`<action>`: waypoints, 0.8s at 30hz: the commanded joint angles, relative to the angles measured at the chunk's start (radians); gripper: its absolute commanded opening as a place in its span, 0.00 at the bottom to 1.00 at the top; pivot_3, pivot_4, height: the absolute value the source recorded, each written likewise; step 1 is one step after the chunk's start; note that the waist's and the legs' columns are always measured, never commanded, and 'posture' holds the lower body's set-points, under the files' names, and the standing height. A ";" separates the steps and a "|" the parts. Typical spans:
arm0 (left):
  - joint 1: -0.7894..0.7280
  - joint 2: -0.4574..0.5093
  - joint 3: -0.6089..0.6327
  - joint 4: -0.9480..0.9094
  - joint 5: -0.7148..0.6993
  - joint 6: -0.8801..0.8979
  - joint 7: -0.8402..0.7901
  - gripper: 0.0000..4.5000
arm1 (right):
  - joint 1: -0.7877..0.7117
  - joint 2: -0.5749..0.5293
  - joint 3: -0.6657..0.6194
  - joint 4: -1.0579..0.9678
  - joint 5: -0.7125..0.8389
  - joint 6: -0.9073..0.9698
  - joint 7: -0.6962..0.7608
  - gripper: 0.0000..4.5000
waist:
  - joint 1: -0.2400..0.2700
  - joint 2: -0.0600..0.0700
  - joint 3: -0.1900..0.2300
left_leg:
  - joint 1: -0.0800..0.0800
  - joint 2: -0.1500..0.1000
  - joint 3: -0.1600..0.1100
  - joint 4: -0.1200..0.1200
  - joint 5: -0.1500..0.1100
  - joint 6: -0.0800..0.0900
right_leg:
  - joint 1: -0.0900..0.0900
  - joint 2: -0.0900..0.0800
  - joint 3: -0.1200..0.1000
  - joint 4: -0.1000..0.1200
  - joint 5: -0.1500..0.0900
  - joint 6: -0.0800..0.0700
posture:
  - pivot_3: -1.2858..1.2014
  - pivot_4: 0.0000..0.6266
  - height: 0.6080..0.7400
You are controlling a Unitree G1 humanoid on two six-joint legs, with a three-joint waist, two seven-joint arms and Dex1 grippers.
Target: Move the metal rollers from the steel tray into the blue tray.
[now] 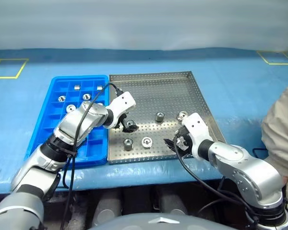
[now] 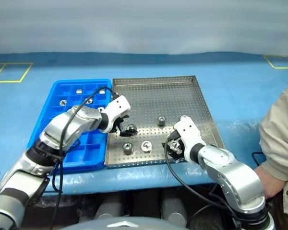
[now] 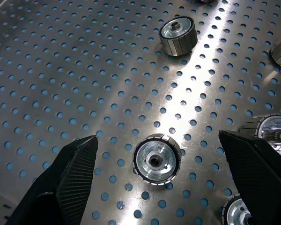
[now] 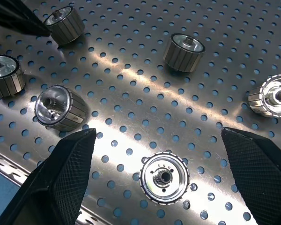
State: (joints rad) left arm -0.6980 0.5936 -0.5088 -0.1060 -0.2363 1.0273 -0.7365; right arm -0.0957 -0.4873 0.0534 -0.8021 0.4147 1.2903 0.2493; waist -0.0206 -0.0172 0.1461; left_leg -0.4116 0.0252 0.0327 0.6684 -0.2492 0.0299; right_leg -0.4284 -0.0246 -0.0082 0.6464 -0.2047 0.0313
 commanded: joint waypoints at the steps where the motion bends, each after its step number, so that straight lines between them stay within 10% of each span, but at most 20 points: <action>1: -0.042 0.004 -0.044 0.062 0.054 -0.047 -0.039 1.00 | 0.025 0.025 -0.011 -0.052 -0.008 -0.026 -0.023 1.00 | -0.004 0.000 0.000 | 0.000 0.000 0.000 0.000 0.000 0.000 | 0.000 0.000 0.000 0.000 0.000 0.000 | 0.48 0.24 1.00; 7: -0.066 -0.012 -0.106 0.155 0.142 -0.126 -0.082 0.96 | 0.064 0.069 -0.006 -0.077 -0.019 -0.037 -0.054 1.00 | -0.011 0.000 0.000 | 0.000 0.001 0.001 0.000 0.000 0.000 | -0.001 0.000 0.001 0.000 0.000 0.000 | 0.47 0.24 1.00; 16: -0.062 -0.040 -0.079 0.185 0.185 -0.155 -0.107 0.38 | 0.090 0.089 -0.004 -0.083 -0.026 -0.048 -0.073 1.00 | -0.019 0.000 0.000 | -0.001 0.002 0.003 0.004 -0.001 0.002 | -0.001 -0.001 0.004 0.000 0.001 0.002 | 0.46 0.24 1.00; 24: -0.015 -0.059 0.066 0.115 0.181 -0.117 -0.007 0.38 | 0.075 0.104 0.023 -0.069 -0.031 -0.066 -0.077 1.00 | -0.019 0.000 0.000 | -0.001 0.003 0.004 0.007 -0.002 0.003 | -0.001 -0.001 0.005 0.002 0.001 0.003 | 0.47 0.24 1.00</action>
State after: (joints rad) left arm -0.7051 0.5427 -0.5308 0.0696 -0.0570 0.8993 -0.7933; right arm -0.0072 -0.3825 0.0750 -0.8456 0.3888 1.2494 0.1729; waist -0.0400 -0.0171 0.1462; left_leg -0.4125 0.0280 0.0362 0.6756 -0.2510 0.0331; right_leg -0.4290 -0.0253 -0.0031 0.6481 -0.2032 0.0341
